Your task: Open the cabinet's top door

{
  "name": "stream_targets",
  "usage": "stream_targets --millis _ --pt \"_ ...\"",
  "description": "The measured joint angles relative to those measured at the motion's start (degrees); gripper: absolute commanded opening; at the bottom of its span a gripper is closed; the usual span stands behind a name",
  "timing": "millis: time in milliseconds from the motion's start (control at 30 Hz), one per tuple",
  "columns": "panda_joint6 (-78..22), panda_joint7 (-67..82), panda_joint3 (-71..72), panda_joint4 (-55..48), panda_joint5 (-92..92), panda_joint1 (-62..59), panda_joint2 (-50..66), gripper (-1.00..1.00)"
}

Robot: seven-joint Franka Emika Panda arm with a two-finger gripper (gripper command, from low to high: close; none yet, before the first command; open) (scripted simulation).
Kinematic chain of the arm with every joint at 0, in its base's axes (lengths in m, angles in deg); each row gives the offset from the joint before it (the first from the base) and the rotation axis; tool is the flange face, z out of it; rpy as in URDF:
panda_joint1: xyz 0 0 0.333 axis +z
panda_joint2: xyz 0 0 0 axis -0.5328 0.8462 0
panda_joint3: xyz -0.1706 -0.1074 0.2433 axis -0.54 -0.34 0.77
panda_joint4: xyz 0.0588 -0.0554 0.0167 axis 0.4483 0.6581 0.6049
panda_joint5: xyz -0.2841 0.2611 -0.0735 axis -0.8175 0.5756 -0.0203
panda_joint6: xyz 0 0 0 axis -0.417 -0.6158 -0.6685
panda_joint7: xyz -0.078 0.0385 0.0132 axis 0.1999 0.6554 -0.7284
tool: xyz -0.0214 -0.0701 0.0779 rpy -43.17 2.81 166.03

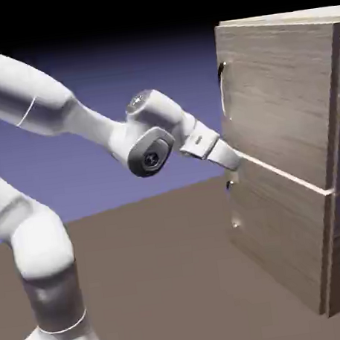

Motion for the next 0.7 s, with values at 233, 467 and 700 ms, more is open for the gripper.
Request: stream_targets --millis 233,467,700 --pt "-1.34 9.2 8.37 -3.04 17.45 -7.37 -5.25 0.0" --pt "-2.69 18.4 16.74 -6.07 34.89 -14.73 -10.49 0.0" --pt "-4.03 27.6 25.11 -9.11 52.34 -22.1 -15.74 0.0"
